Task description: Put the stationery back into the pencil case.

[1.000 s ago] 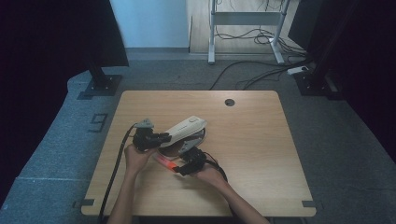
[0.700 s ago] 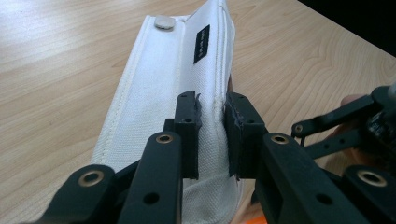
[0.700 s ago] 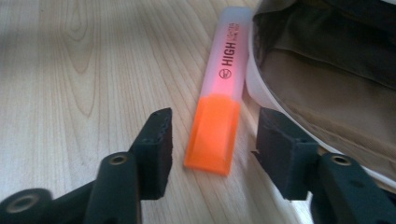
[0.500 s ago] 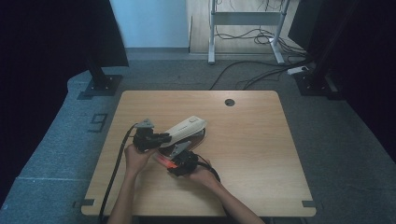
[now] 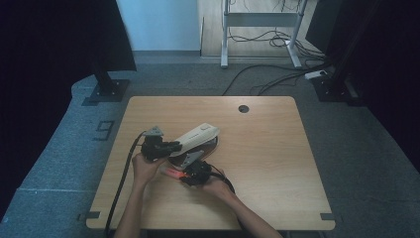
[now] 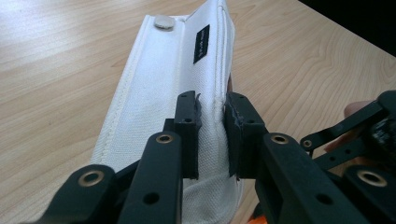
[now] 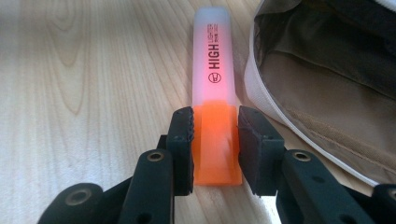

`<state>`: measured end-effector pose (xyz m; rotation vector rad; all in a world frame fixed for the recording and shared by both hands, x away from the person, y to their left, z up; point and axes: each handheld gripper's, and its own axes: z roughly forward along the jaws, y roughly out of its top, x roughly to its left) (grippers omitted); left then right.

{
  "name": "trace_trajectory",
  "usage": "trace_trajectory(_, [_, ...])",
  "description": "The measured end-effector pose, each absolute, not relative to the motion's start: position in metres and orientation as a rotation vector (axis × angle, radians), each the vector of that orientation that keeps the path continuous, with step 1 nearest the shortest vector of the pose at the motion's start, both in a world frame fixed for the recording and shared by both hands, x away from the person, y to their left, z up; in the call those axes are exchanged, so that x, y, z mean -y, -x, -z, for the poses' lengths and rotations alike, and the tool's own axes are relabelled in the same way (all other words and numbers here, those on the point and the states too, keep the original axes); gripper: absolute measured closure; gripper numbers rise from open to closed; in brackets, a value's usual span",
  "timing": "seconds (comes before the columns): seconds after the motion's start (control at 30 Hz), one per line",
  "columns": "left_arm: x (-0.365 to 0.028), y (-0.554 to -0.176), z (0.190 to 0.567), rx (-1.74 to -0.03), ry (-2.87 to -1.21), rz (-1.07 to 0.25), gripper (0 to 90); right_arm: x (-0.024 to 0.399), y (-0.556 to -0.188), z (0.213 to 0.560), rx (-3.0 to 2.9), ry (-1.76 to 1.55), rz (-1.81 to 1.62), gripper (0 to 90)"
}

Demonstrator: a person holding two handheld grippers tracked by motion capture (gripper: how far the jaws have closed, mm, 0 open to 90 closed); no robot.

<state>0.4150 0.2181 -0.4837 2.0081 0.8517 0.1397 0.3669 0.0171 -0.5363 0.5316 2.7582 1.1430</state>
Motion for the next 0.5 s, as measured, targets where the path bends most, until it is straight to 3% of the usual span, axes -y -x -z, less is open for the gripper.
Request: trace_trajectory(0.5, [-0.218,-0.415,0.484,-0.853,-2.008,-0.14,76.1,0.002,-0.356,0.523,-2.749,-0.535,-1.193,66.0])
